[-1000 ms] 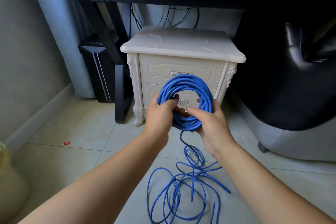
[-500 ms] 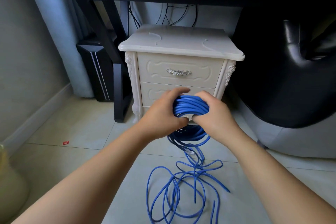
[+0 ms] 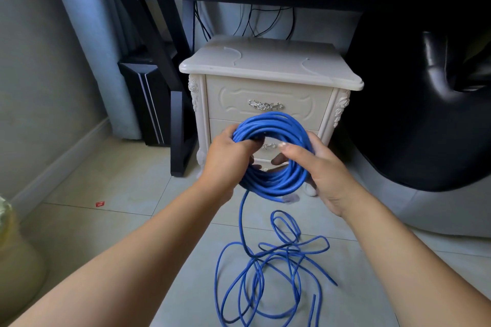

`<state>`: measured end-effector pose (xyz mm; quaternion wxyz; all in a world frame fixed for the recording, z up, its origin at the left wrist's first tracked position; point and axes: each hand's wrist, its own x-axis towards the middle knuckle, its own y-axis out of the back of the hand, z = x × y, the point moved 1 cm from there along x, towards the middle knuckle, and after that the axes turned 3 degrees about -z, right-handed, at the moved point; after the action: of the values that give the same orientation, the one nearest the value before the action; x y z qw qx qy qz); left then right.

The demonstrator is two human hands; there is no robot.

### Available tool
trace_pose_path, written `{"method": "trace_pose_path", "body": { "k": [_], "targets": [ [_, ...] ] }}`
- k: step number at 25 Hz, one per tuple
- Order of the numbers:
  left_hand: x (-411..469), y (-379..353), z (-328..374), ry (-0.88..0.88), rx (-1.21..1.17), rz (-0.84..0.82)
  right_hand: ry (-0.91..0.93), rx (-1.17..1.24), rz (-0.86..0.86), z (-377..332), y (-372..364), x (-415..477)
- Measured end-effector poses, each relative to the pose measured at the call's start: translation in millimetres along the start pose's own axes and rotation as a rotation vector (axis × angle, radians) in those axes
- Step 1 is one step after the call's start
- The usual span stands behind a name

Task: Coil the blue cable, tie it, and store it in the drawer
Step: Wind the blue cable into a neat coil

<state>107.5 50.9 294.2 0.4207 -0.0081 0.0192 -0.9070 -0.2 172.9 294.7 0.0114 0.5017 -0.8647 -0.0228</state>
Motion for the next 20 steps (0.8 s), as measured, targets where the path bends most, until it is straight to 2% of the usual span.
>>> {"method": "trace_pose_path", "body": {
  "k": [5,8,9,11,13,15,17,20],
  "targets": [
    [-3.0,-5.5,2.3,0.171,-0.313,0.169,-0.037,0.021,-0.029,11.1,-7.4,1.1],
    [-5.1,-8.2,2.8,0.224,-0.451,0.270,-0.067,0.261,-0.291,7.2,-10.0,-2.7],
    [-4.6,-8.3,2.3,0.248,-0.490,0.298,-0.057,0.303,-0.329,4.4,-12.1,-4.4],
    [-5.6,-11.3,-1.6,0.270,-0.534,0.305,-0.039,0.256,-0.194,8.7,-20.1,-4.3],
    [-10.3,-19.4,-9.7,0.269,-0.474,0.237,0.003,0.217,0.097,14.9,-27.1,-1.1],
    [-14.4,-26.6,-19.3,0.273,-0.355,0.138,0.014,0.252,0.292,19.7,-23.3,3.8],
    [-16.8,-26.1,-22.5,0.297,-0.201,0.029,0.008,0.235,0.397,21.3,-11.1,8.4],
    [-16.9,-18.3,-14.6,0.286,-0.099,-0.136,0.018,0.114,0.443,16.8,1.4,10.6]
  ]
}}
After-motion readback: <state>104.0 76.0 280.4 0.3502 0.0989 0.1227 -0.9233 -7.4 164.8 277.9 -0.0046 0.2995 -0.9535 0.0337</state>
